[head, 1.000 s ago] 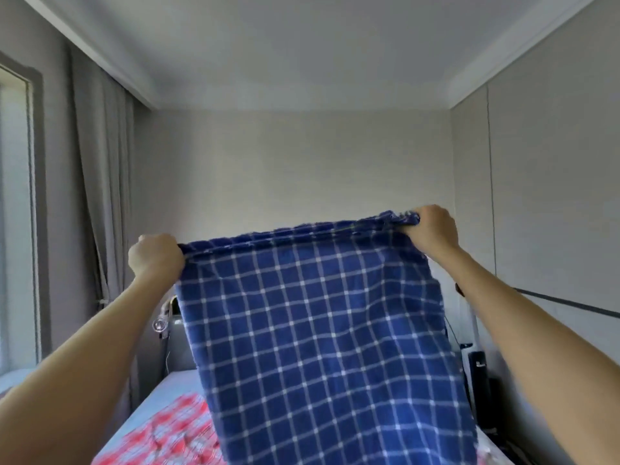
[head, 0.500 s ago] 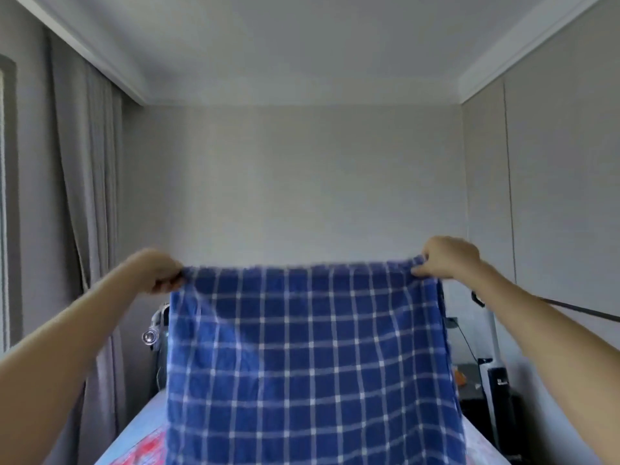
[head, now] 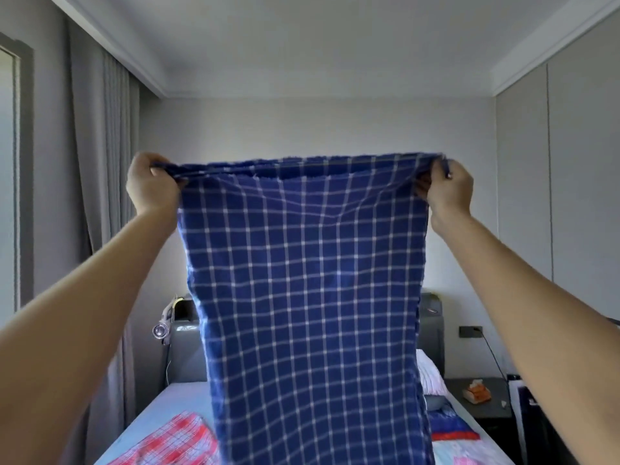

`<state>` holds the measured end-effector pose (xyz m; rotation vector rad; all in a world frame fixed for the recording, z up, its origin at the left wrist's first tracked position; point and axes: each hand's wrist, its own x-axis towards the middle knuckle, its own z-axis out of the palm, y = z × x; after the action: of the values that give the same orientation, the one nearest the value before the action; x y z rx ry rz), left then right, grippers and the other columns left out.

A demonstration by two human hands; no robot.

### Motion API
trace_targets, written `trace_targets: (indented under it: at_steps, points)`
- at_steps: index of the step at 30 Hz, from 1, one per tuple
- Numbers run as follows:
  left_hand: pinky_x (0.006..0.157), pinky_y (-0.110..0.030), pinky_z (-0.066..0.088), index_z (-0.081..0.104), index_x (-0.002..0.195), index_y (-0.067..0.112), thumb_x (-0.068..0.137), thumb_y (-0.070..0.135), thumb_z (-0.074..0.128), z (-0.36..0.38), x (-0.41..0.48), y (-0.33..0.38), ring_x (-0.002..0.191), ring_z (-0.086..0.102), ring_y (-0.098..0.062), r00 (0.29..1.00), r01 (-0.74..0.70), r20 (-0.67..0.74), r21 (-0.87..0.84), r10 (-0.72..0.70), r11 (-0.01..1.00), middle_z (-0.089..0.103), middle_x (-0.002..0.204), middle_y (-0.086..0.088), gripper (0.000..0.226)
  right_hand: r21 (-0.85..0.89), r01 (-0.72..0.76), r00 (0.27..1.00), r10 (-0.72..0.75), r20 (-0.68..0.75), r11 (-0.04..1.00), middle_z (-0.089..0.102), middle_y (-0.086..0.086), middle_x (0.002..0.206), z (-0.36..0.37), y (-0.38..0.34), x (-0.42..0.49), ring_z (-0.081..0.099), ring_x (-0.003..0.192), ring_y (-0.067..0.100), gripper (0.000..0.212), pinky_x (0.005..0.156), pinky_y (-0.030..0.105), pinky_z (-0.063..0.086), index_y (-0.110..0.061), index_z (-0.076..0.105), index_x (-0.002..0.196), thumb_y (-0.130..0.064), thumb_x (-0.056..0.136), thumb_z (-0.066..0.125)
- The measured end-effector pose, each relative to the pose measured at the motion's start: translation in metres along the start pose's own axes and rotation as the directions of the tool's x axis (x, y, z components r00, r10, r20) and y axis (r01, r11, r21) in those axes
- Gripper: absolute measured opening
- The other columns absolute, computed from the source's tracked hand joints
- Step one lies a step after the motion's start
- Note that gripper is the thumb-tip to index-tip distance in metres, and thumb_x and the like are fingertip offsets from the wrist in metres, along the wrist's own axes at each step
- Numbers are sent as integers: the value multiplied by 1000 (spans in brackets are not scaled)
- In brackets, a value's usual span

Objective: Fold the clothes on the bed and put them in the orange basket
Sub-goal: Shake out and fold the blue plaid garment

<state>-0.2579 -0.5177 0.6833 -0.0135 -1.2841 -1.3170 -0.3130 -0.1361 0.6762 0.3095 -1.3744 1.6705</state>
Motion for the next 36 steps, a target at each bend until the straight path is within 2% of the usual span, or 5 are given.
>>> trace_targets:
  at_steps: [16, 20, 23, 29, 36]
  points:
    - [53, -24, 58, 56, 71, 23, 85, -4, 34, -219, -193, 6, 49, 63, -5, 941, 165, 259, 211, -218, 963, 59, 72, -2, 37, -293, -54, 953, 137, 271, 955, 71, -17, 76, -203, -16, -265, 69, 76, 7, 30, 80, 34, 57, -29, 62, 86, -57, 83, 54]
    - [47, -17, 54, 59, 70, 13, 88, -8, 38, -312, -261, 18, 43, 61, -6, 823, 379, 296, 350, -485, 857, 60, 66, -9, 34, -472, -119, 853, 333, 402, 873, 72, -7, 80, -269, -17, -358, 68, 78, 13, 49, 77, 31, 55, -30, 70, 92, -73, 72, 55]
    - [40, -17, 50, 57, 76, 2, 90, -13, 35, -363, -293, 26, 38, 61, -12, 631, 445, 372, 545, -680, 711, 61, 48, -6, 30, -638, -74, 797, 430, 424, 767, 68, -2, 82, -298, -33, -409, 63, 65, 7, 24, 60, 7, 41, -3, 69, 101, -22, 92, 57]
    - [51, -35, 59, 66, 84, -1, 89, -9, 40, -434, -338, 17, 49, 67, -29, 315, 198, 355, 882, -880, 427, 67, 68, -20, 27, -837, 114, 628, 614, 478, 535, 54, 7, 68, -342, -35, -484, 55, 69, 28, 32, 66, 42, 41, 1, 58, 68, -21, 92, 57]
    - [36, -12, 41, 71, 69, 7, 81, -7, 48, -518, -411, 50, 35, 52, -8, 292, -64, 311, 950, -904, 306, 61, 51, -3, 29, -856, 69, 382, 779, 497, 512, 47, -5, 53, -377, -79, -557, 43, 50, 12, 36, 50, 23, 27, -22, 53, 59, -23, 95, 52]
